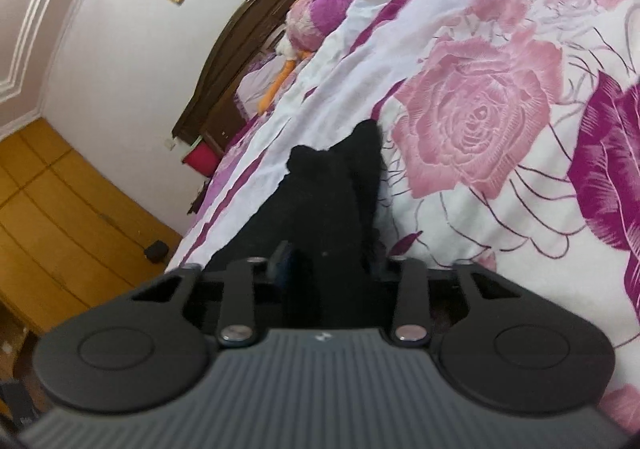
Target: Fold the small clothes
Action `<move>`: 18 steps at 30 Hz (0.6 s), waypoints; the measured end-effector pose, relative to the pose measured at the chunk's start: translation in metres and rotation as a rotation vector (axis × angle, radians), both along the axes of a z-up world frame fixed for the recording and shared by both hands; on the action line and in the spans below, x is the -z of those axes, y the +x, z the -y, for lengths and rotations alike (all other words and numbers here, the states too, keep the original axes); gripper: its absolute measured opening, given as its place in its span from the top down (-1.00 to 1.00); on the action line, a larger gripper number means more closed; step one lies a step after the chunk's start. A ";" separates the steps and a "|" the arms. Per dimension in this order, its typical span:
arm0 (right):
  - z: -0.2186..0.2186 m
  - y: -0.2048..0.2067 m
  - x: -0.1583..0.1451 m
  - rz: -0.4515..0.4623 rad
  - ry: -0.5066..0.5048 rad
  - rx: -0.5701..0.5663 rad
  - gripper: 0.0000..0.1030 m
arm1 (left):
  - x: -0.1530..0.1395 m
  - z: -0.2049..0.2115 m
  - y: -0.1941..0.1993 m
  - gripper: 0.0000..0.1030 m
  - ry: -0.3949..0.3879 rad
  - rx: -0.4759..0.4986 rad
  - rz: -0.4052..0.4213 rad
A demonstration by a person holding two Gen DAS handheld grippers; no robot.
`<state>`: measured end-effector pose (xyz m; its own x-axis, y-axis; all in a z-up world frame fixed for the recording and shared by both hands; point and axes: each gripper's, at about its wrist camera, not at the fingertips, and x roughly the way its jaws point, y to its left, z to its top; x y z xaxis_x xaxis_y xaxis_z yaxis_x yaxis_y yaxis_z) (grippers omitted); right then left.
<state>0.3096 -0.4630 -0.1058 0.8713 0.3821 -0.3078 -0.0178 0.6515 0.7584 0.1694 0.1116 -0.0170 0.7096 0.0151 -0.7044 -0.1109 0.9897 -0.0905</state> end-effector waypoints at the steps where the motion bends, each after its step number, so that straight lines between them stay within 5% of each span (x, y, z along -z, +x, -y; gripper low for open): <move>1: 0.002 0.000 0.001 -0.009 0.013 0.014 0.71 | 0.000 0.000 0.000 -0.18 -0.001 0.000 -0.001; 18: -0.029 -0.003 -0.070 0.079 -0.132 0.008 0.75 | -0.025 -0.017 -0.015 -0.18 0.000 0.010 0.029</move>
